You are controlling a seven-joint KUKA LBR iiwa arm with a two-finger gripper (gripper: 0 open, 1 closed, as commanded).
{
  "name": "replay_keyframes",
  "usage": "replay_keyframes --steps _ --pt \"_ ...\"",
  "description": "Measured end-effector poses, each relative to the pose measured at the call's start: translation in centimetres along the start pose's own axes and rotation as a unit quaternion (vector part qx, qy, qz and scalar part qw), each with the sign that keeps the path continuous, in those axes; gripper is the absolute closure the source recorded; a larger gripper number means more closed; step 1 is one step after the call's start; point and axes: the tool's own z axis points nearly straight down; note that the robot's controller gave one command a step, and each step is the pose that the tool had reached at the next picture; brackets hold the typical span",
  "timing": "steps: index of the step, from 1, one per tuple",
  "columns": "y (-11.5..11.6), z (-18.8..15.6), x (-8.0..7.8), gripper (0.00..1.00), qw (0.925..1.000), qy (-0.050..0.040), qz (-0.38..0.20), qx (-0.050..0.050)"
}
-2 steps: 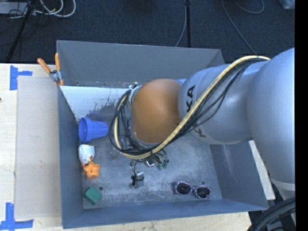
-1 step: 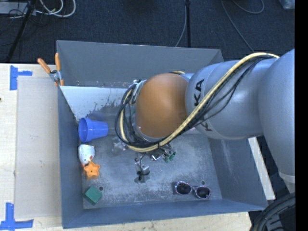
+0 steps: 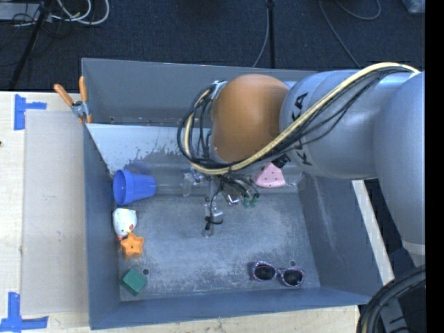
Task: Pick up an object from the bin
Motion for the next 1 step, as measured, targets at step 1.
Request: replay_keyframes --steps 1 --pt "1.53 -3.10 -3.13 1.00 0.9978 -0.0043 -0.066 -0.002"
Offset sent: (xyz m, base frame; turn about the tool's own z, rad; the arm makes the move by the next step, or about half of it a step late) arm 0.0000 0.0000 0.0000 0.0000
